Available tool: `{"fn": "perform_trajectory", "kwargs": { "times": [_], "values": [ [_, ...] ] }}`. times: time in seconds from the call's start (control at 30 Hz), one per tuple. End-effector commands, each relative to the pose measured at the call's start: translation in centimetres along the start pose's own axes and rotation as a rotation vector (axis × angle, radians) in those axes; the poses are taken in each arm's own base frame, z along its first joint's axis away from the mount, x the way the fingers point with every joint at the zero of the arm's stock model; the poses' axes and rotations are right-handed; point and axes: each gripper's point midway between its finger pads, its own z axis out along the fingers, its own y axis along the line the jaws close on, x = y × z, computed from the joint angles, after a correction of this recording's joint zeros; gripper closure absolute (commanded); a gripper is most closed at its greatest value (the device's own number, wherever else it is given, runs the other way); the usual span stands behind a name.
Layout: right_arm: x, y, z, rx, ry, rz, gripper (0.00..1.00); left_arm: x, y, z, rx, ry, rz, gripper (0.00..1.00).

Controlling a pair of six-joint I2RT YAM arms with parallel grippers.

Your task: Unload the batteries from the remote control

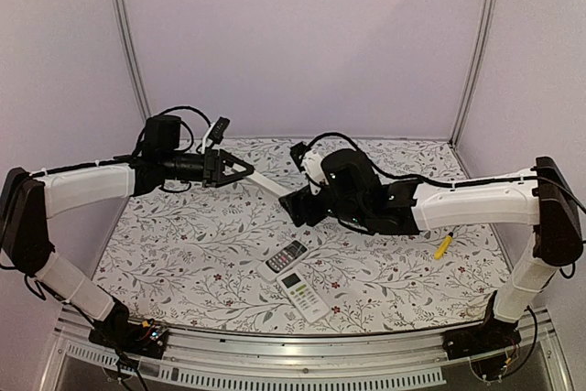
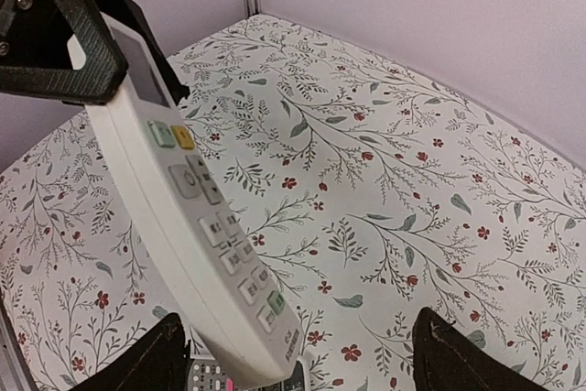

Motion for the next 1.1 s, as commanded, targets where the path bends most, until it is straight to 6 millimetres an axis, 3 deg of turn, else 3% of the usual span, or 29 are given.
{"fn": "perform_trajectory", "kwargs": {
  "times": [0.0,0.37,0.6,1.07],
  "values": [
    [-1.8,0.5,1.0,0.024,-0.048,-0.025,0.17,-0.6,-0.5,-0.2,0.012,-0.006,0.007,0.95],
    [-0.7,1.1,3.0,0.027,-0.019,-0.053,0.38,-0.6,-0.7,-0.2,0.018,-0.001,0.008,0.95],
    [0.4,0.7,3.1,0.044,-0.002,-0.056,0.73,-0.7,-0.6,-0.3,0.007,0.001,0.016,0.96],
    [4.5,-0.9,1.4,0.078,0.092,-0.146,0.73,-1.9,-0.6,-1.4,-0.017,-0.027,0.040,0.98]
  ]
}}
